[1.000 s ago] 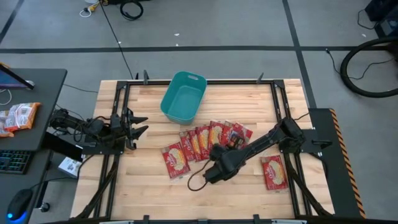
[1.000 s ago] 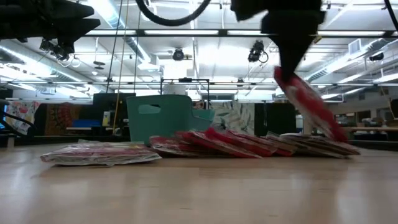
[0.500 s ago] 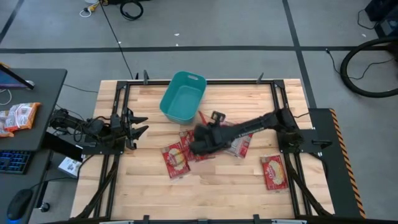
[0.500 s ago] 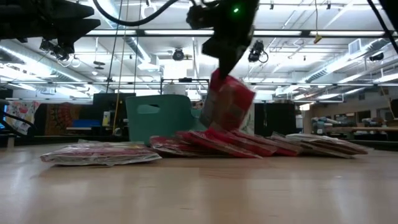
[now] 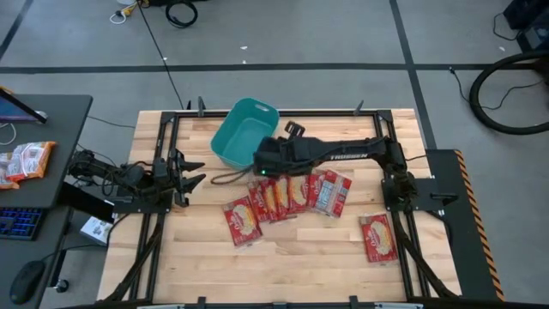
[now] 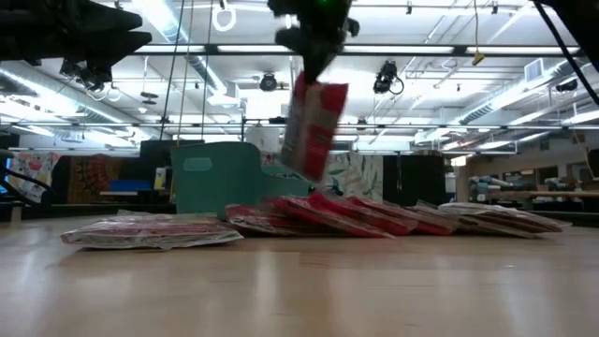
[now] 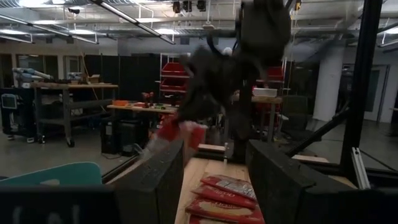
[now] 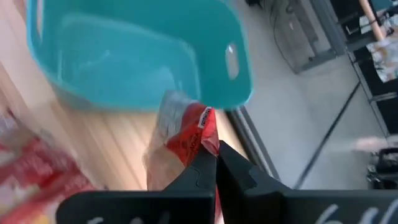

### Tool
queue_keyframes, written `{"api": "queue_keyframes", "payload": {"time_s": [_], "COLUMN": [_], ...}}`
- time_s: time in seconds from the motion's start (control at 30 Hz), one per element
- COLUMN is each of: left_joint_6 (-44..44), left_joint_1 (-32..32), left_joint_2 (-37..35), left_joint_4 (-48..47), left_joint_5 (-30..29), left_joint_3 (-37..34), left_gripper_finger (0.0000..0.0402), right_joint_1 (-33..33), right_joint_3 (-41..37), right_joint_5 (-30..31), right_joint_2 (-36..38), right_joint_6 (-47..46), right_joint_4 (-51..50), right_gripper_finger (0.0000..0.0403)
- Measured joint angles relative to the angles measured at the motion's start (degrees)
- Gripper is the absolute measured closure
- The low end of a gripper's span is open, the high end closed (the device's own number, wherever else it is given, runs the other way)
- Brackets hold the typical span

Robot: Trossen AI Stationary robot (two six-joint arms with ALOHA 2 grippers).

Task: Sort popcorn bags into baskets
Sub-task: Put the red popcorn bag into the green bin

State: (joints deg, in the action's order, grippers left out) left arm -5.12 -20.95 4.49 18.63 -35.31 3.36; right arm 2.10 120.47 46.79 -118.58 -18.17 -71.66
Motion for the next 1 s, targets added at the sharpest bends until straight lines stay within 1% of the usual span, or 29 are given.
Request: {"api": "queue_keyframes", "payload": {"time_s": [0.07,0.17,0.27,0.4,0.53,0.73,0.87,1.0], "left_joint_6": [0.00,-0.01,-0.04,-0.05,-0.03,-0.03,-0.05,-0.05], "left_joint_1": [-0.01,0.00,-0.02,0.00,0.00,0.00,0.00,0.00], "left_joint_2": [0.00,0.00,0.00,0.00,0.00,0.00,0.00,0.00], "left_joint_4": [-0.24,-0.26,-0.26,-0.26,-0.43,-0.56,-0.56,-0.56], "left_joint_5": [-0.01,0.00,-0.02,-0.01,-0.01,-0.02,0.00,-0.02], "left_joint_3": [0.00,0.00,0.00,0.00,0.00,0.00,0.00,0.00], "left_gripper_finger": [0.0224,0.0224,0.0224,0.0224,0.0224,0.0224,0.0224,0.0224], "right_joint_1": [-0.70,-2.05,-3.73,-6.85,-10.71,-16.95,-20.34,-20.49], "right_joint_3": [2.94,5.08,5.26,4.18,3.91,3.91,3.91,3.91], "right_joint_5": [-1.06,-3.38,-6.40,-12.04,-16.43,-16.85,-24.77,-32.19], "right_joint_2": [0.00,0.09,0.06,0.04,-0.12,-0.07,-0.66,-3.71], "right_joint_6": [2.01,5.76,10.50,15.50,16.89,15.45,12.83,13.86], "right_joint_4": [0.53,3.74,8.34,16.07,19.01,18.19,19.40,22.73], "right_gripper_finger": [0.0398,0.0398,0.0398,0.0398,0.0398,0.0398,0.0398,0.0398]}}
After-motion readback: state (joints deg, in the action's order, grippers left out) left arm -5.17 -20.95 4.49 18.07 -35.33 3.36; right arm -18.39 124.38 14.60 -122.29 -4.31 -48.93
